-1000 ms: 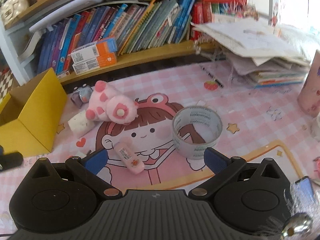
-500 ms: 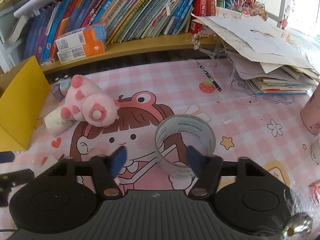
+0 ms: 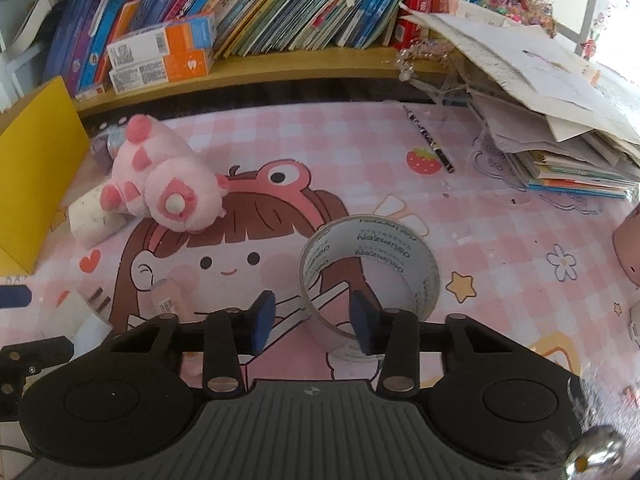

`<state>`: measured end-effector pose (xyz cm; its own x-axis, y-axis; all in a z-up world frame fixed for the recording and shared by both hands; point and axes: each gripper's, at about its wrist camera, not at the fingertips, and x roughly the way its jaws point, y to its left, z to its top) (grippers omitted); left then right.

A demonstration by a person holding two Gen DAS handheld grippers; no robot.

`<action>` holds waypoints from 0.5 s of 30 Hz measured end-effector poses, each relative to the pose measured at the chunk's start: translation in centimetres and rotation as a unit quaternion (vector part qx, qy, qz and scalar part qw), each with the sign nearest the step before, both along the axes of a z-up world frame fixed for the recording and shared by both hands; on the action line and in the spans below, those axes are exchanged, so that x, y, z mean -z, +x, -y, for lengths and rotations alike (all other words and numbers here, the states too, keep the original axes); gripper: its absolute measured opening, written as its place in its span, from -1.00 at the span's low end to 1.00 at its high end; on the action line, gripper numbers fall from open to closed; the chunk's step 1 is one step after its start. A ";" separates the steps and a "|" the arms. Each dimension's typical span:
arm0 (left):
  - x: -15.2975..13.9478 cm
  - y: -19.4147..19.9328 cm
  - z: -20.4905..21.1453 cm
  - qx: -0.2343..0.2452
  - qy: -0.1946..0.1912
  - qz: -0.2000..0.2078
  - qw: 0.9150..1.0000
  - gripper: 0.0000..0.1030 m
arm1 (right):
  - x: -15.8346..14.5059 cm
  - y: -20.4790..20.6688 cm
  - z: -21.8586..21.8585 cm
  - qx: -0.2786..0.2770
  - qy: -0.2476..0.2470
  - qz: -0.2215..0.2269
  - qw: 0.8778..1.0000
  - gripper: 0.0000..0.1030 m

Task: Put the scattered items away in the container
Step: 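Lower the left gripper onto the white charger while the right gripper approaches the tape roll, then close the left gripper on the charger while the right gripper grips the tape roll rim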

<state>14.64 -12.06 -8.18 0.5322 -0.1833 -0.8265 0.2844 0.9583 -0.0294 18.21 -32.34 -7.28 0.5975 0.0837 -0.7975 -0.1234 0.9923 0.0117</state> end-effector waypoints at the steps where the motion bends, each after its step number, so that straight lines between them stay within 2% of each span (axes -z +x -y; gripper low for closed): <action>1: 0.1 0.1 0.1 0.003 0.002 0.000 1.000 0.41 | 0.1 0.1 -0.1 -0.003 -0.002 -0.002 1.000 -0.37; 2: 0.3 0.2 0.2 0.006 0.004 0.000 1.000 0.38 | 0.2 0.3 -0.1 -0.006 -0.004 -0.004 1.000 -0.39; 4: 0.6 0.4 0.3 0.010 0.009 -0.004 1.000 0.24 | 0.4 0.6 -0.2 -0.010 -0.004 -0.009 1.000 -0.58; 6: 0.9 0.6 0.4 0.013 0.013 -0.009 1.000 0.21 | 0.6 0.7 -0.3 -0.014 0.000 -0.014 1.000 -0.65; 11: 1.3 0.9 0.7 0.023 0.014 -0.012 1.000 0.15 | 0.8 0.9 -0.4 -0.016 0.002 -0.019 1.000 -0.67; 15: 1.7 1.1 1.0 0.029 0.009 -0.020 0.999 -0.06 | 1.1 1.1 -0.5 -0.014 -0.002 -0.022 1.000 -0.67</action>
<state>15.75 -13.03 -9.92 0.4873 -0.1974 -0.8506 0.3390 0.9405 -0.0241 19.29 -31.89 -8.34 0.5587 0.0966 -0.8238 -0.1504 0.9885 0.0139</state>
